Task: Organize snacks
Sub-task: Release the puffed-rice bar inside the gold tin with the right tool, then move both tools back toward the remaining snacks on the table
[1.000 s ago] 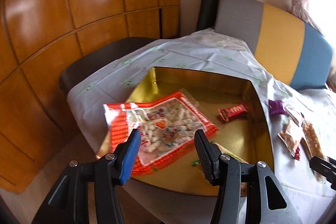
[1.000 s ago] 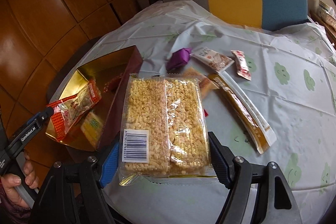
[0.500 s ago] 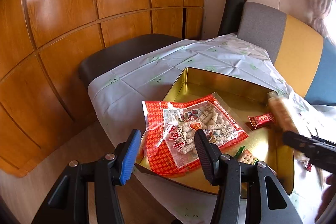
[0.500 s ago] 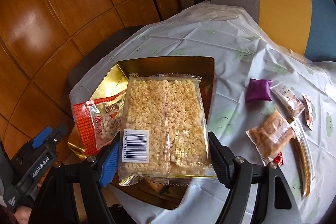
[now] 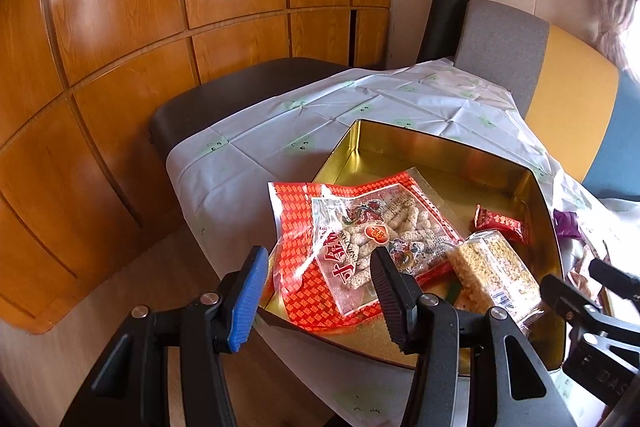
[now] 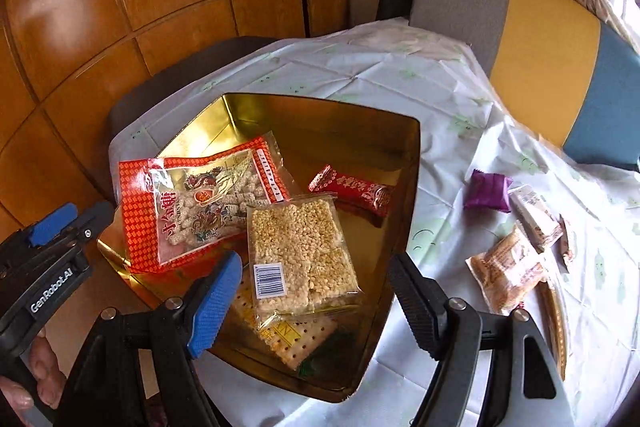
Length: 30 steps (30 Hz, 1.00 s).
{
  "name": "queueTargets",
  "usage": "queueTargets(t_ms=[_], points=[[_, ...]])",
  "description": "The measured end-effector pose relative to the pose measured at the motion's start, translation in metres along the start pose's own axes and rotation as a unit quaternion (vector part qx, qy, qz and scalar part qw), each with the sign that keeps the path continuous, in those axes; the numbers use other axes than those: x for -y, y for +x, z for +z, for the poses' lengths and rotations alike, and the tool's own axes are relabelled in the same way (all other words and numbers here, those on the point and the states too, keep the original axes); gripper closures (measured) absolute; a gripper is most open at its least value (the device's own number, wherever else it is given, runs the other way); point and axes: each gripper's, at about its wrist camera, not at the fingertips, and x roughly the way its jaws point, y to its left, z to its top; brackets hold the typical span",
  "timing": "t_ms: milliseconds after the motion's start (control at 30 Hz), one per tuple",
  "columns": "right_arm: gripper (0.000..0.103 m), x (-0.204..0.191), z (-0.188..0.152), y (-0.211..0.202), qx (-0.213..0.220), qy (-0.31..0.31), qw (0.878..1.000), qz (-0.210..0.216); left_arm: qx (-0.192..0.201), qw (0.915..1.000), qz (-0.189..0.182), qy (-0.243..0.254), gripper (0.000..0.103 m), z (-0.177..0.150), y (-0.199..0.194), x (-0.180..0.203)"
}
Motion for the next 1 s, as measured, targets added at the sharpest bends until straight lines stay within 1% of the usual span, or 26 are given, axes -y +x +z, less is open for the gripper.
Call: queueTargets(t_ms=[100, 233, 467, 633, 833, 1000], points=[[0.025, -0.004, -0.002, -0.010, 0.021, -0.010, 1.000, -0.021, 0.001, 1.0000, -0.001, 0.003, 0.049, 0.000, -0.001, 0.001], [0.025, -0.008, -0.001, -0.020, 0.037, -0.021, 0.999, -0.032, 0.003, 1.0000, 0.000, 0.007, 0.049, 0.000, -0.004, 0.004], [0.025, -0.009, -0.001, -0.030, 0.052, -0.026, 0.998, -0.035, 0.007, 0.9999, 0.002, 0.014, 0.049, 0.000, -0.008, 0.008], [0.025, -0.005, -0.004, -0.032, 0.055, -0.025, 0.997, -0.039, 0.009, 0.9995, -0.007, 0.031, 0.049, -0.002, -0.012, 0.017], [0.025, 0.007, -0.010, -0.032, 0.052, -0.012, 0.998, -0.045, 0.003, 0.9983, -0.018, 0.055, 0.049, -0.006, -0.013, 0.032], [0.025, 0.021, -0.016, -0.034, 0.052, 0.000, 0.997, -0.051, 0.007, 0.9966, -0.029, 0.076, 0.049, -0.009, -0.018, 0.047]])
